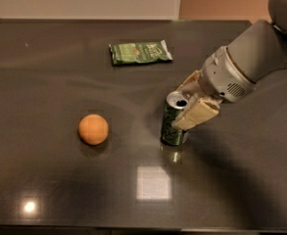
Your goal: Move green can near green jalapeno chip bag
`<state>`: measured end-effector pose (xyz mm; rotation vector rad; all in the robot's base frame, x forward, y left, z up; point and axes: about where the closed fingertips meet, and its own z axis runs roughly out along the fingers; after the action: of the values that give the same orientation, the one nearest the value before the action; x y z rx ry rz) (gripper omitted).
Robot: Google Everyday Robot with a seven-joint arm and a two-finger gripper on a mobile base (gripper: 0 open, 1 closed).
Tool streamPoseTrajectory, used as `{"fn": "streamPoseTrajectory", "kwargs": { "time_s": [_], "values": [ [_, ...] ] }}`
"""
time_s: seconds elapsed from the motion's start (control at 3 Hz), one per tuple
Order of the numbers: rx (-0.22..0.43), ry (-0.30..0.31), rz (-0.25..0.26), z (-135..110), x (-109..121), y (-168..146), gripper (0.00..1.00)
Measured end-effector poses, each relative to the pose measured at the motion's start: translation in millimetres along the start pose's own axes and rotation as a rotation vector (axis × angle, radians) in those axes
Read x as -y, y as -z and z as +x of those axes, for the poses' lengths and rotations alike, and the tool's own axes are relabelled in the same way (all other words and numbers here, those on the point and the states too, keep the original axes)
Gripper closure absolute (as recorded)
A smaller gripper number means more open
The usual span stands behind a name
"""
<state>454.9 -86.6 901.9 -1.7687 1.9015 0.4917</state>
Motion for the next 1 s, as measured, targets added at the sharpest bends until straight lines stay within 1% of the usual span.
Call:
{"fn": "streamPoseTrajectory", "kwargs": {
  "time_s": [0.33,0.67,1.0],
  "values": [
    [0.023,-0.004,0.016,-19,7,8,0.87],
    [0.018,-0.028,0.043,-37,25,15,1.0],
    [-0.011,-0.059,0.077,-46,51,13,1.0]
  ]
}}
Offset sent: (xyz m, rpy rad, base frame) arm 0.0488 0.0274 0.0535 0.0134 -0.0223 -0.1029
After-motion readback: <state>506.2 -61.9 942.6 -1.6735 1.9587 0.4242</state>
